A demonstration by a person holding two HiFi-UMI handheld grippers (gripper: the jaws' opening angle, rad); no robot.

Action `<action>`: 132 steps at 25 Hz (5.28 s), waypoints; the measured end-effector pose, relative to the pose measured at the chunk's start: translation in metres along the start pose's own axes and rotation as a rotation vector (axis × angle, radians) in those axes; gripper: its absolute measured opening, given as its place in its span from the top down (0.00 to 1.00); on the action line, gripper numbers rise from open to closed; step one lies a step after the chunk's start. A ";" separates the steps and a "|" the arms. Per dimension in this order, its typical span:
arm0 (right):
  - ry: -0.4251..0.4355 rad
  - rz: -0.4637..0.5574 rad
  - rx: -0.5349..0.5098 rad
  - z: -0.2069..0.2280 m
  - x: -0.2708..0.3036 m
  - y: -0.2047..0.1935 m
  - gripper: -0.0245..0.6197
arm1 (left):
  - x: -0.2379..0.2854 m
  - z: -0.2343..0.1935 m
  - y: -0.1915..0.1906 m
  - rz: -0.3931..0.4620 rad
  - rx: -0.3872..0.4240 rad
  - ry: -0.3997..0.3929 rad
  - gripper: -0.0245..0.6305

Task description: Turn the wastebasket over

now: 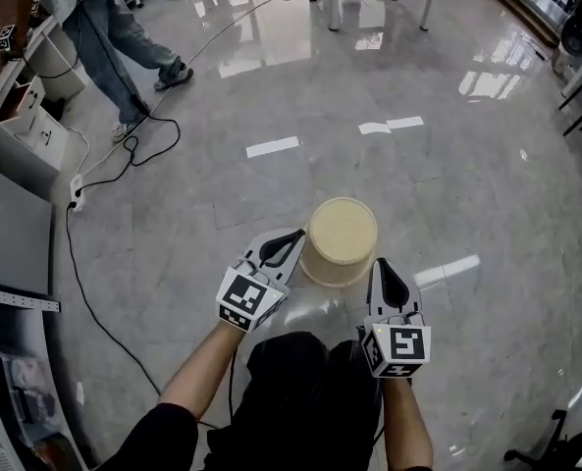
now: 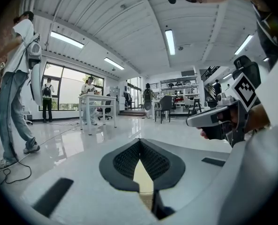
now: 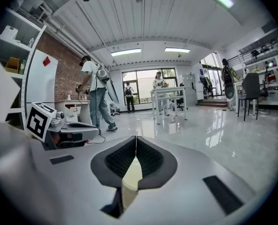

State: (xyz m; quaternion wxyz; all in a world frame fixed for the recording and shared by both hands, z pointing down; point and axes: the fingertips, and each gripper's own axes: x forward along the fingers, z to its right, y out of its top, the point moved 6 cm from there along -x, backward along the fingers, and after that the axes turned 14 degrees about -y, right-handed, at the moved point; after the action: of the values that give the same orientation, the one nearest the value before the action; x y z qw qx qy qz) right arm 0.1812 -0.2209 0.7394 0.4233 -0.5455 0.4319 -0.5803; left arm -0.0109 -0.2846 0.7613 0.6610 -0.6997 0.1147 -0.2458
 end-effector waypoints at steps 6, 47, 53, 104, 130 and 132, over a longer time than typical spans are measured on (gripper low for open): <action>-0.016 0.019 -0.033 0.012 0.021 -0.035 0.94 | 0.025 0.001 -0.041 0.031 0.001 -0.026 0.95; -0.013 -0.269 0.116 0.066 0.110 -0.137 0.57 | 0.100 0.001 -0.171 -0.075 -0.423 -0.143 0.54; 0.035 -0.161 -0.112 0.028 0.075 -0.116 0.70 | 0.077 0.015 -0.197 -0.118 -0.348 -0.133 0.54; 0.309 -0.261 -0.663 -0.042 0.223 -0.107 0.75 | 0.017 0.023 -0.253 -0.228 -0.228 -0.088 0.87; 0.454 -0.227 -0.672 -0.043 0.157 -0.080 0.89 | 0.036 0.024 -0.269 -0.292 -0.370 -0.045 0.87; 0.488 -0.222 -0.738 -0.056 0.143 -0.078 0.89 | 0.040 0.018 -0.277 -0.308 -0.436 -0.042 0.85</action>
State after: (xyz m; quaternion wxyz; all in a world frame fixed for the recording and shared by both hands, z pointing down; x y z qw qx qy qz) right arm 0.1169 -0.3356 0.8507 0.0216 -0.5504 0.6357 -0.5408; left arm -0.0131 -0.2606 1.0409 0.4518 -0.8396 0.0433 -0.2985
